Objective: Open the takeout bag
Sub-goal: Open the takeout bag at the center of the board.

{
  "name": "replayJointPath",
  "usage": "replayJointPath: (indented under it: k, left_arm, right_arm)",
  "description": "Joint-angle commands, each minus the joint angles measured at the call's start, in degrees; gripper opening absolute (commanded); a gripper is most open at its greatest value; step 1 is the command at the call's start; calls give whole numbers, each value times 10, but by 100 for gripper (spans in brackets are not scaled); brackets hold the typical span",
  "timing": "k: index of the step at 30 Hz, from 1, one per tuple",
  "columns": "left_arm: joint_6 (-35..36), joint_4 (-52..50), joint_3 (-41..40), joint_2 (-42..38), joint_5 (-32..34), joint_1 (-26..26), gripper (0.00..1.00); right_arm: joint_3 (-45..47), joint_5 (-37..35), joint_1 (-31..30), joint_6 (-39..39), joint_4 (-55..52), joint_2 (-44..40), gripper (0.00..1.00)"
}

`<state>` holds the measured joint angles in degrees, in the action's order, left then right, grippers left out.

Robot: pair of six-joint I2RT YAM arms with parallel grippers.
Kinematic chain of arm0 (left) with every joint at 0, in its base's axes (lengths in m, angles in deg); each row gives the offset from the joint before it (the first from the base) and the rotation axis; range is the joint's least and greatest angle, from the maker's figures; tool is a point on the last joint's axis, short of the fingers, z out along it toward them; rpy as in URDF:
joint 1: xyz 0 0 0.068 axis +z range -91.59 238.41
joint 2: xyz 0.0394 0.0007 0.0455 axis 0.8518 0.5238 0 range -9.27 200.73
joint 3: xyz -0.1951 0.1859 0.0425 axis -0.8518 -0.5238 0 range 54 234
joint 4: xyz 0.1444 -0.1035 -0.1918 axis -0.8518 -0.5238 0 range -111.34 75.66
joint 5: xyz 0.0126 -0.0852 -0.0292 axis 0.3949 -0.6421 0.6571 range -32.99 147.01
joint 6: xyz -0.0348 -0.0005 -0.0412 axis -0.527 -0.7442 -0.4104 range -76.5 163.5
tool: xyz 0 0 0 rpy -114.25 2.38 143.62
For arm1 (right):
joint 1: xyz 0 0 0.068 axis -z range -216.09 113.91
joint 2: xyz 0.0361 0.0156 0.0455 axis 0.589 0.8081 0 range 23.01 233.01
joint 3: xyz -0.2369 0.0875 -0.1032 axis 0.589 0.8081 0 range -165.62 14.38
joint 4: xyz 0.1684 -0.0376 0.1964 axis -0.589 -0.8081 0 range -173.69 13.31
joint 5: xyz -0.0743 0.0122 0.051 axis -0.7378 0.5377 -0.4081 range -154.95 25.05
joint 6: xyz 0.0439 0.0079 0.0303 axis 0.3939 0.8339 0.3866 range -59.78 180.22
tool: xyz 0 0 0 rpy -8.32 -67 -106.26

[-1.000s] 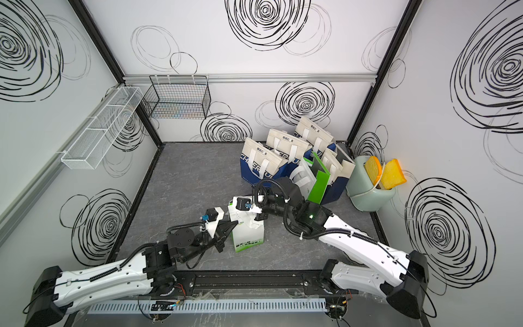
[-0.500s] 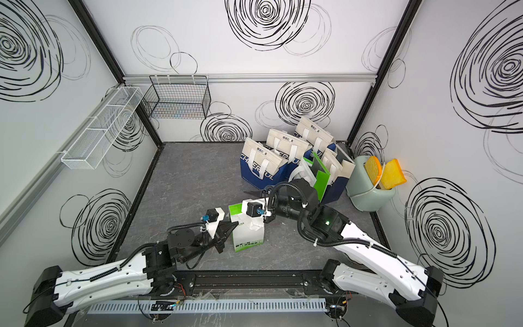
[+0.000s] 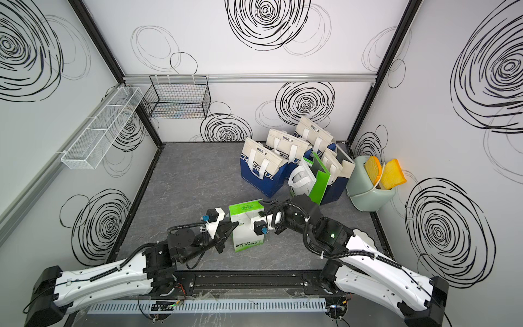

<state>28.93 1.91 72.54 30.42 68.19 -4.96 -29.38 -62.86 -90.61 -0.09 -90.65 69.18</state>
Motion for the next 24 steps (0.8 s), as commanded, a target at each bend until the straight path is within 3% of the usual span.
replayJointPath:
  k: [1, 8, 24]
  left_arm:
    - [1, 19, 5, -5, -7, -2, 0]
    - [1, 23, 6, 0, -11, -2, 0]
    - [-1, 26, 1, 0, -12, -2, 0]
  right_arm:
    - [14, -57, -15, -67, 14, -4, 44]
    - [39, -119, -37, -111, 81, -3, 45]
    - [69, -173, -49, -166, 214, 7, 46]
